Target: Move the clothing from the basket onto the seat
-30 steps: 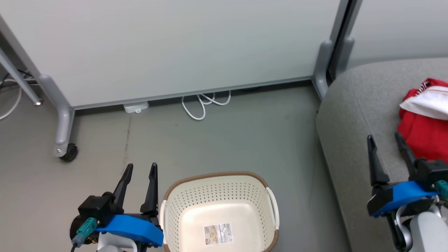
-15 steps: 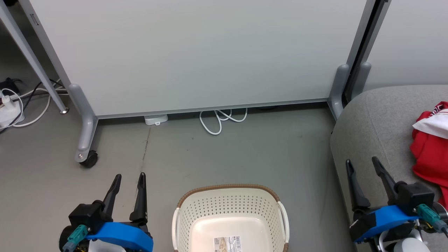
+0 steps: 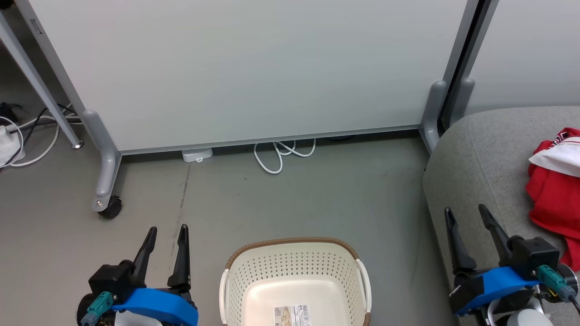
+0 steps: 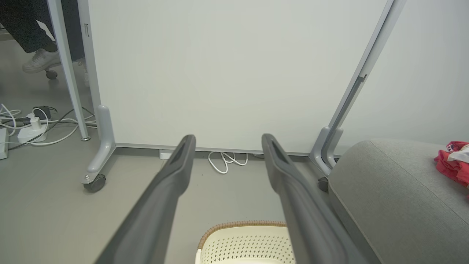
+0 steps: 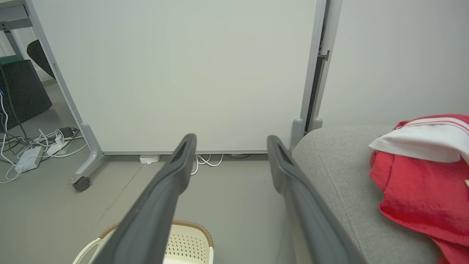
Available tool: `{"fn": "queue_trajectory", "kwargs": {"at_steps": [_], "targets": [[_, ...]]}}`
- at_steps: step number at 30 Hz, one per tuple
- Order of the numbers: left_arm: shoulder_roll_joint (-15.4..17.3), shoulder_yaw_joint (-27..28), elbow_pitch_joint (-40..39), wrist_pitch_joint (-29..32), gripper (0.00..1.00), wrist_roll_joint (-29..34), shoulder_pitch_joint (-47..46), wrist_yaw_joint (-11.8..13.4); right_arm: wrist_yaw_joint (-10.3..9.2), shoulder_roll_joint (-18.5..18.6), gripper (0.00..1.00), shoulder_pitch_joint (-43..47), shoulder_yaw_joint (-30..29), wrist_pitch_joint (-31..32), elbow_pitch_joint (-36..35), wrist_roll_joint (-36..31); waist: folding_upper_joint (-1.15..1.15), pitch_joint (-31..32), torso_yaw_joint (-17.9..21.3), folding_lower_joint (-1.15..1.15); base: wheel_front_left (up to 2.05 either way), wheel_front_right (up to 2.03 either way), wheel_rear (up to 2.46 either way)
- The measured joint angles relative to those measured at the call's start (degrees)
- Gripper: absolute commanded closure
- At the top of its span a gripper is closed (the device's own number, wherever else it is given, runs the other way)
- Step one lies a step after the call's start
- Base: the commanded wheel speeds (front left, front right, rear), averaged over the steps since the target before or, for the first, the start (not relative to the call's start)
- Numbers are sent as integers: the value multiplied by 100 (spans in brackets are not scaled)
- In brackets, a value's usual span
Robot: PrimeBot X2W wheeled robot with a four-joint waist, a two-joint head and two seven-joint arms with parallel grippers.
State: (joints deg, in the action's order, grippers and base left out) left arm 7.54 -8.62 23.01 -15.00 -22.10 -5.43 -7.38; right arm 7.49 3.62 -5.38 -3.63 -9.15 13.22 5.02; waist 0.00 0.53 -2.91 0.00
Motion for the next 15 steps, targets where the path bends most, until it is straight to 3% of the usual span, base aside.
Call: {"fn": "queue_trajectory", "kwargs": {"at_steps": [15], "targets": [[13, -10, 16, 0, 0, -160, 38, 0, 0, -42, 0, 33, 27, 3, -34, -1, 0, -9, -7, 0, 0, 0, 0]]}}
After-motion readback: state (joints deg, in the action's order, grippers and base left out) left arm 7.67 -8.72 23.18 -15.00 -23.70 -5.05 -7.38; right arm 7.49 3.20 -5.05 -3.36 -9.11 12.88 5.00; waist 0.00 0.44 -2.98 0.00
